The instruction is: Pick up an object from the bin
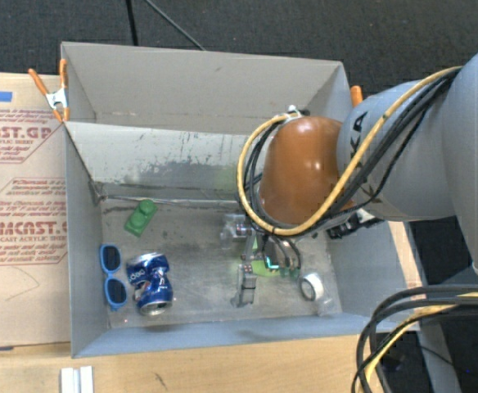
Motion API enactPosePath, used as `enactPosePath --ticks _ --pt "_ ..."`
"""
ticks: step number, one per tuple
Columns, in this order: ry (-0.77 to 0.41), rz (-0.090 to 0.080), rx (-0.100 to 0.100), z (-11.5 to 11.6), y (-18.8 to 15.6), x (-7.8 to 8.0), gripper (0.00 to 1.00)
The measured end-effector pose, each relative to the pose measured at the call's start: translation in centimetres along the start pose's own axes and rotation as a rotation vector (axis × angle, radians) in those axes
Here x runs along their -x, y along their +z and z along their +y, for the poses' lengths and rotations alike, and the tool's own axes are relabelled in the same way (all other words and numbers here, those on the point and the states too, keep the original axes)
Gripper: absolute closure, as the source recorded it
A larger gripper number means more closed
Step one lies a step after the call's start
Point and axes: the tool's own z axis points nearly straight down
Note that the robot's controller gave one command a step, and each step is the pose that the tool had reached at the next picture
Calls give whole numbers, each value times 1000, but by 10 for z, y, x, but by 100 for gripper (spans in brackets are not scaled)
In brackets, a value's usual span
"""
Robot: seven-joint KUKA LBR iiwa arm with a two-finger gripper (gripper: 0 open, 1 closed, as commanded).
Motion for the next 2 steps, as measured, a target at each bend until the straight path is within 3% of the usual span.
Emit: enactPosePath --ticks 1,2 --pt "-145 -6 2 106 80 32 0" --pt "-511 -9 0 153 77 17 0"
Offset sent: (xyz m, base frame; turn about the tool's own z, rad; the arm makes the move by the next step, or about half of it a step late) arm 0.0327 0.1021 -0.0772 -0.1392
